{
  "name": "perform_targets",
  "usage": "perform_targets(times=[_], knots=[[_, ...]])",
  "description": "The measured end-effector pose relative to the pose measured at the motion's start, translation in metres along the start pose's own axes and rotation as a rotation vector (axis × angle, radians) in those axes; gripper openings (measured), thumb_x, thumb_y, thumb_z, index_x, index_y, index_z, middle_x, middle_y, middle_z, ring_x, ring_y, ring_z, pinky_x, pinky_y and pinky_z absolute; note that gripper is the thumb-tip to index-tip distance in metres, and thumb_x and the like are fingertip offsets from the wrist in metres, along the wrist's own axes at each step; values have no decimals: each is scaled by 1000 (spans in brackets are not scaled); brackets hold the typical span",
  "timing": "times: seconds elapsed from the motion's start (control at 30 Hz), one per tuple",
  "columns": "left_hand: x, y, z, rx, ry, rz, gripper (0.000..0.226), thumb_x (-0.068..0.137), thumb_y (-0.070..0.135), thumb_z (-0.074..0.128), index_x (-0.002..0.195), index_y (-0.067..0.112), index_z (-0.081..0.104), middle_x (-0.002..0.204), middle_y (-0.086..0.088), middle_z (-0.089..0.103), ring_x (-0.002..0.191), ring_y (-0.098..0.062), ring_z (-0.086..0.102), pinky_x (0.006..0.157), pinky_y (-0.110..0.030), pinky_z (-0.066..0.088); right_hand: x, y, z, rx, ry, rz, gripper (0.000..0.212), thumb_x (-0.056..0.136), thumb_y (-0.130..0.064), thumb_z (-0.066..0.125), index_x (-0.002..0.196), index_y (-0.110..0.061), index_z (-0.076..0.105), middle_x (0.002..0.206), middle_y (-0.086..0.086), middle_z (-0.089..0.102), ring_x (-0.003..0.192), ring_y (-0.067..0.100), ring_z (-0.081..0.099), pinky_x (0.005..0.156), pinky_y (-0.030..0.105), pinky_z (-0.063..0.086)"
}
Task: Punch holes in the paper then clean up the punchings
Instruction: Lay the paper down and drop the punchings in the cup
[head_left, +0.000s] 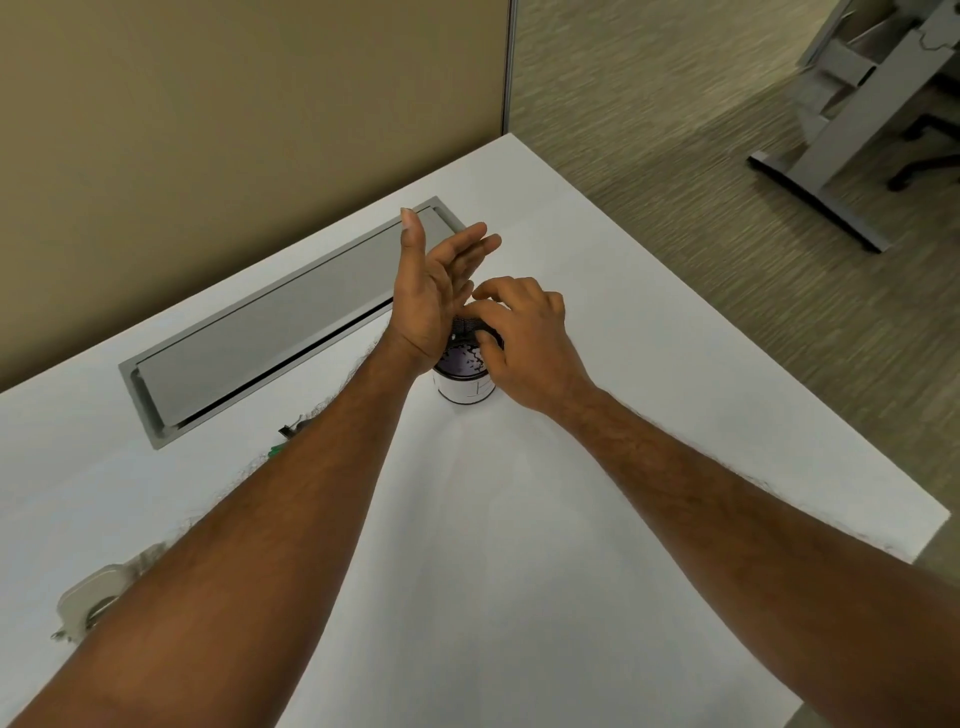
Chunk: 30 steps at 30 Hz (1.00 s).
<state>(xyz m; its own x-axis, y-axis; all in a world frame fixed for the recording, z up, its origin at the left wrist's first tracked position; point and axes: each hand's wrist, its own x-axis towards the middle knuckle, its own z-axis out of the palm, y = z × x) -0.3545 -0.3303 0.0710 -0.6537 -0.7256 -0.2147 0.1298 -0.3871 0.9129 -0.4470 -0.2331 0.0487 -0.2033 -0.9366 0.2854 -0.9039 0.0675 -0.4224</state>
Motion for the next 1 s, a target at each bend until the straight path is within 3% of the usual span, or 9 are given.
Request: perform_targets(times=[0.13,0.33,0.53,0.73,1.0], knots=[[-2,1,1,-21,-8,4,96,82,75,13,139,9,52,136,-8,61,138,-18,44,122,-47,22,1,-4,0,7,-36,-9,35,85,-9,56,117,-21,63,121,0,59,113,23,50,90,40,36],[-11,4,1,-6,-9,22,97,84,76,5,140,11,51,138,-4,60,139,-15,43,123,-47,10,-2,3,-9,31,-15,33,19,89,-14,56,101,-18,70,115,2,62,107,24,53,87,39,37],[-40,21,-10,-231,26,32,95,88,77,6,140,12,51,136,-7,61,133,-21,51,119,-47,26,-2,1,-17,227,-36,56,22,87,-16,58,107,-11,65,111,4,63,105,22,55,90,36,47],[-113,1,-38,-482,58,15,93,85,80,21,144,13,46,141,-14,56,133,-30,51,118,-49,28,-31,-18,-19,300,34,61,22,87,-17,61,108,-12,64,111,3,64,105,19,55,88,24,45],[-222,-40,-89,-526,245,-52,92,84,80,27,144,13,47,141,-15,56,133,-30,51,117,-49,28,-108,-64,7,398,-57,36,21,86,-15,62,106,-16,66,110,-4,64,109,14,54,96,24,42]])
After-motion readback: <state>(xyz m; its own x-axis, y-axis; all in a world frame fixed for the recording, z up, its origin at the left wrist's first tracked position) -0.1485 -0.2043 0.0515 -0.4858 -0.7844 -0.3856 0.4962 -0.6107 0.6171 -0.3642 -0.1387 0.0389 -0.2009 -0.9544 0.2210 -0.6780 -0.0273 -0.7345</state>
